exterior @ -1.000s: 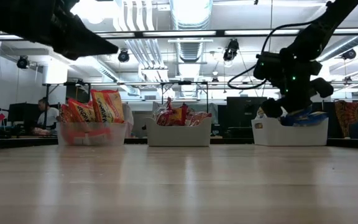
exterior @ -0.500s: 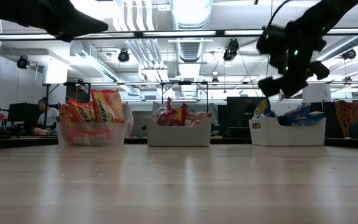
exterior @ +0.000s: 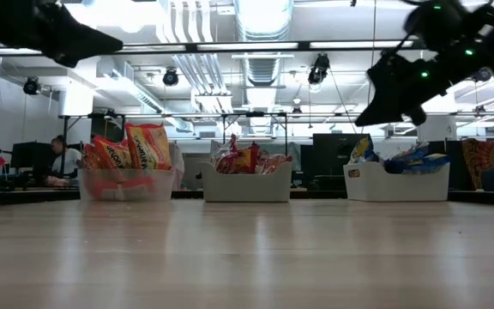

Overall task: Sort Maruchan noodles
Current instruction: Return to home position

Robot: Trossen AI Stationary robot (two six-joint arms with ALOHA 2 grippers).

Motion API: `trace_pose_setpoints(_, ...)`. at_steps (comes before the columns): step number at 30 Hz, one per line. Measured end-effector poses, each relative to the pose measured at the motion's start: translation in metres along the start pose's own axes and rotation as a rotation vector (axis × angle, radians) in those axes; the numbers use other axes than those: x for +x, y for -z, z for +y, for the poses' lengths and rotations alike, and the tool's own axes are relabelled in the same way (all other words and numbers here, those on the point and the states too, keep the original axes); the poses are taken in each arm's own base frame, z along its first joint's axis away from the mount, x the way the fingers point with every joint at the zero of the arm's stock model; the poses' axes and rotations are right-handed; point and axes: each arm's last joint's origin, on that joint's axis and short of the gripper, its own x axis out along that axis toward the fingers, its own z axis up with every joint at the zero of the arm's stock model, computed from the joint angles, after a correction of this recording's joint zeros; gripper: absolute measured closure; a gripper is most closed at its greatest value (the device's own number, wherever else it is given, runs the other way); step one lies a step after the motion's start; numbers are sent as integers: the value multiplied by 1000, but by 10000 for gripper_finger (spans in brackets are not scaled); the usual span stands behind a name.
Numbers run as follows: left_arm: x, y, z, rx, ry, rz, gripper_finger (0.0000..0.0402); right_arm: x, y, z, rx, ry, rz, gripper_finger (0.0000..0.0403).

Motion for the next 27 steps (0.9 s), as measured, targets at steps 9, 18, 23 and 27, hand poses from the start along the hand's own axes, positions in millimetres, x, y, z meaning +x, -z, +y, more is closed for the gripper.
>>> trace_pose_setpoints(9, -18, 23, 11, -105, -14, -95, 402, -22, 41, -9, -90, -416, -296, 394)
trace_pose_setpoints(18, -24, 46, 12, -145, -37, -130, 402, -44, 43, -17, -131, -518, -465, 394)
trace_pose_setpoints(23, -20, 60, 8, -167, -41, -93, 402, -56, 38, -19, -174, -571, -559, 394)
trace_pose_setpoints(27, -20, 62, 7, -197, -41, -91, 402, -62, 37, -20, -200, -585, -608, 394)
